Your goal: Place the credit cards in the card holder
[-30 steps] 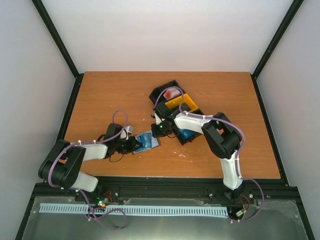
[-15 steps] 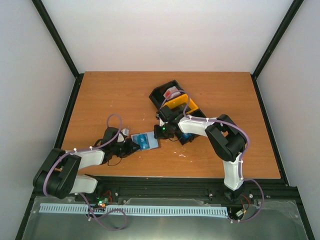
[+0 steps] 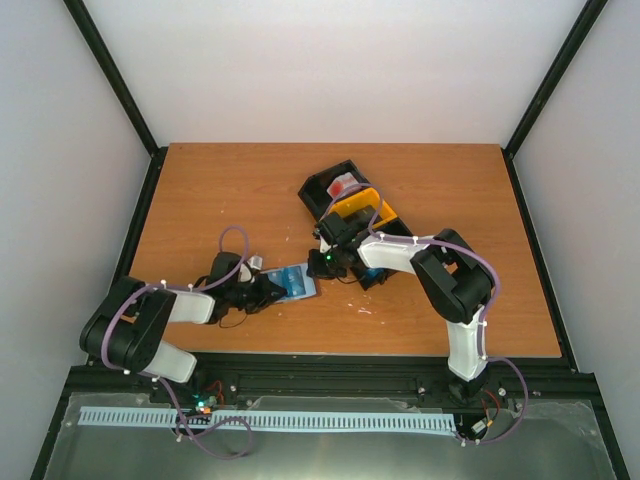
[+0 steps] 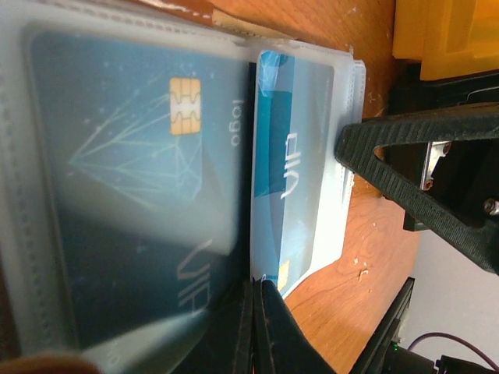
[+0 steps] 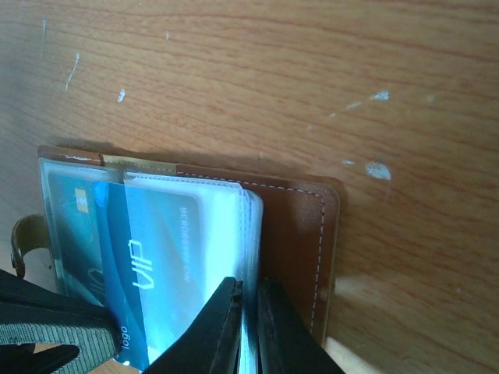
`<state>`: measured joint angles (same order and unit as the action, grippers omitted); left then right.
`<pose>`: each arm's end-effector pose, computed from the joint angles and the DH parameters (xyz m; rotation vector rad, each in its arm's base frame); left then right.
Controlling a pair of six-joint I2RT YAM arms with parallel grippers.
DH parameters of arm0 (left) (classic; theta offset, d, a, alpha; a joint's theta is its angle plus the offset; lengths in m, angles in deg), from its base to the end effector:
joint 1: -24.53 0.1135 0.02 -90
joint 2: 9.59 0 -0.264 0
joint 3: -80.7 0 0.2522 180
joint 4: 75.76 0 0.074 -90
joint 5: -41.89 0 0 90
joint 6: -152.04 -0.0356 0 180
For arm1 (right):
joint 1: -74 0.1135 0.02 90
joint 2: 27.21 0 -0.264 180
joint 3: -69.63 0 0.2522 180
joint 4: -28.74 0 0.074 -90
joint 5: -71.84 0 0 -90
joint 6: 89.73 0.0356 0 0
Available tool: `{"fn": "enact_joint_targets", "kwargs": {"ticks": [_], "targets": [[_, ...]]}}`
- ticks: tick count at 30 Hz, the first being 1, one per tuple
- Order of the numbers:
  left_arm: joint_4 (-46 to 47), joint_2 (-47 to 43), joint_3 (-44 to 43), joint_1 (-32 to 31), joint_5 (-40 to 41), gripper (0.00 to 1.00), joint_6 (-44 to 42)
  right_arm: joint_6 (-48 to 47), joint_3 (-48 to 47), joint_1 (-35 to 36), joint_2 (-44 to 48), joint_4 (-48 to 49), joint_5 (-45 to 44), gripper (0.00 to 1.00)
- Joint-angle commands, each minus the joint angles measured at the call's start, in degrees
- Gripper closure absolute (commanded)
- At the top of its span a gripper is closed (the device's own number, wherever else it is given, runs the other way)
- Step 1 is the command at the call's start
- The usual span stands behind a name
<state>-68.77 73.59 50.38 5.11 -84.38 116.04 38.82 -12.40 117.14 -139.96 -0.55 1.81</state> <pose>0.1933 -0.0905 0.1009 -0.4402 2.5680 -1.3040 0.2782 0.2773 0.1351 -0.2475 2.8323 0.8758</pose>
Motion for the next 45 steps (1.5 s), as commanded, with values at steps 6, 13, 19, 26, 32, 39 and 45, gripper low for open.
{"fn": "enact_joint_targets", "kwargs": {"ticks": [6,13,19,26,32,39,45], "targets": [[-10.19,-0.45,-5.00,-1.23,4.33,0.88,-2.25,0.74,0.59,0.11,3.76,-4.03,-6.42,0.74],[-28.78,-2.85,-12.54,-1.93,10.68,0.55,-4.88,-0.49,-0.38,0.11,6.09,-9.21,-9.82,0.63],[-38.10,-3.69,-18.65,-2.29,14.56,0.51,-6.47,-0.79,-0.10,0.75,5.54,-8.65,-5.97,0.63],[-34.55,2.27,-21.40,-2.29,11.39,0.56,-9.68,-0.23,0.37,0.99,4.47,-7.83,-4.34,0.64],[-32.36,5.64,-23.07,-2.74,6.91,0.54,-10.72,1.14,1.00,0.98,3.34,-6.41,-1.07,0.62],[-30.62,7.81,-24.11,-4.45,3.24,0.54,-11.42,2.69,1.69,1.07,3.18,-5.52,-1.20,0.60],[-27.23,8.91,-24.36,-5.19,0.19,0.51,-12.48,3.63,2.56,1.08,3.95,-4.39,-2.20,0.60]]}}
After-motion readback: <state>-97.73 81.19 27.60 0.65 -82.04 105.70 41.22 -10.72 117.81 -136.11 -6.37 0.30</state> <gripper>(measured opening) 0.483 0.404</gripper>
